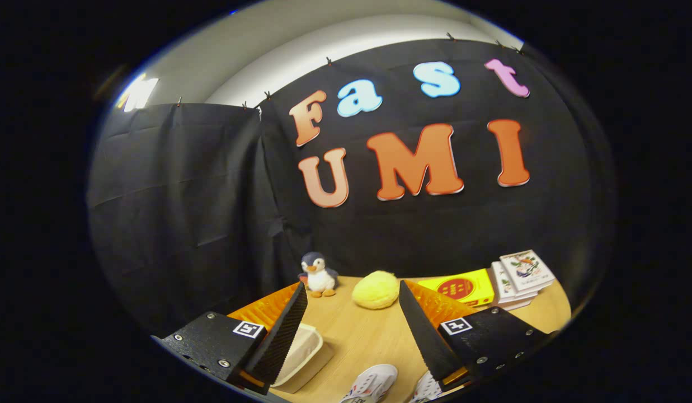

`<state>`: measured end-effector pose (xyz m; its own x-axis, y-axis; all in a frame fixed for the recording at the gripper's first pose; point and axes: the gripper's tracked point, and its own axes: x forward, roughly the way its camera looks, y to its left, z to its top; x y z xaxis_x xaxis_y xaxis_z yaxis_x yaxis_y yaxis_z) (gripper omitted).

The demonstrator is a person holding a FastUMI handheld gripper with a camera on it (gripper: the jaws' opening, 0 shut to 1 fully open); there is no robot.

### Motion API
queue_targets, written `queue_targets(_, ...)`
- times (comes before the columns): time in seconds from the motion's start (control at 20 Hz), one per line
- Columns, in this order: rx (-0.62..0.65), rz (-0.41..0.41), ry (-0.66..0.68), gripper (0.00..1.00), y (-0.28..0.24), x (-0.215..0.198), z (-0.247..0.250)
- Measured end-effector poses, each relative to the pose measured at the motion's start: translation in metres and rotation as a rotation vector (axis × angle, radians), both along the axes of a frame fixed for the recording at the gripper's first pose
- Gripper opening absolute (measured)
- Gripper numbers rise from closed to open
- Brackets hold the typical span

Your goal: Open the storage box then place both shoes into the box .Put the left shoe in first, then the right shoe, with the right side of both shoes facing outward in a uniform manner.

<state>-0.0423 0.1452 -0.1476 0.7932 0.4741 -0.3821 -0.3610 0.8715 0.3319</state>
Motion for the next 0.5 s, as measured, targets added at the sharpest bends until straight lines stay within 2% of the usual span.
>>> queue_targets(0.3, 0.136, 0.185, 0.323, 0.98, 0.071, -0.037, -0.084)
queue_targets(0.5, 0.202, 0.261, 0.518, 0.98, 0.101, -0.065, -0.129)
